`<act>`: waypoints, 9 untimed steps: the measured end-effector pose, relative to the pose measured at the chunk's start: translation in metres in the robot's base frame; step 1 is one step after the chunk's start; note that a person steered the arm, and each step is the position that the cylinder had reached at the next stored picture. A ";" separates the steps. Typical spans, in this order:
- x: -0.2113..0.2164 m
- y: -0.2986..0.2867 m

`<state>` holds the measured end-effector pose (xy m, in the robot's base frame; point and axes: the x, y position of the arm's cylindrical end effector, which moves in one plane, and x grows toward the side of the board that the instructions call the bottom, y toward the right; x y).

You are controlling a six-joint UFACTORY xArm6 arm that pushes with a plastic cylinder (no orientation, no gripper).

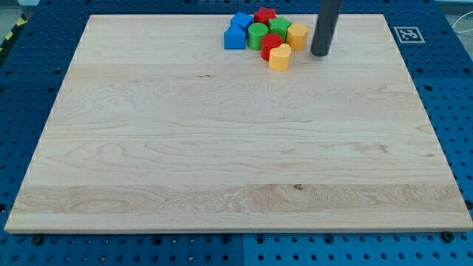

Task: Move the yellow heart closer to the green circle

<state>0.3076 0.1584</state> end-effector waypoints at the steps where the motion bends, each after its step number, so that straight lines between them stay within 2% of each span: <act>1: 0.038 -0.007; 2: 0.056 -0.022; 3: 0.037 -0.036; 5: 0.041 -0.093; 8: 0.009 -0.105; 9: 0.016 -0.110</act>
<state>0.3240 0.0489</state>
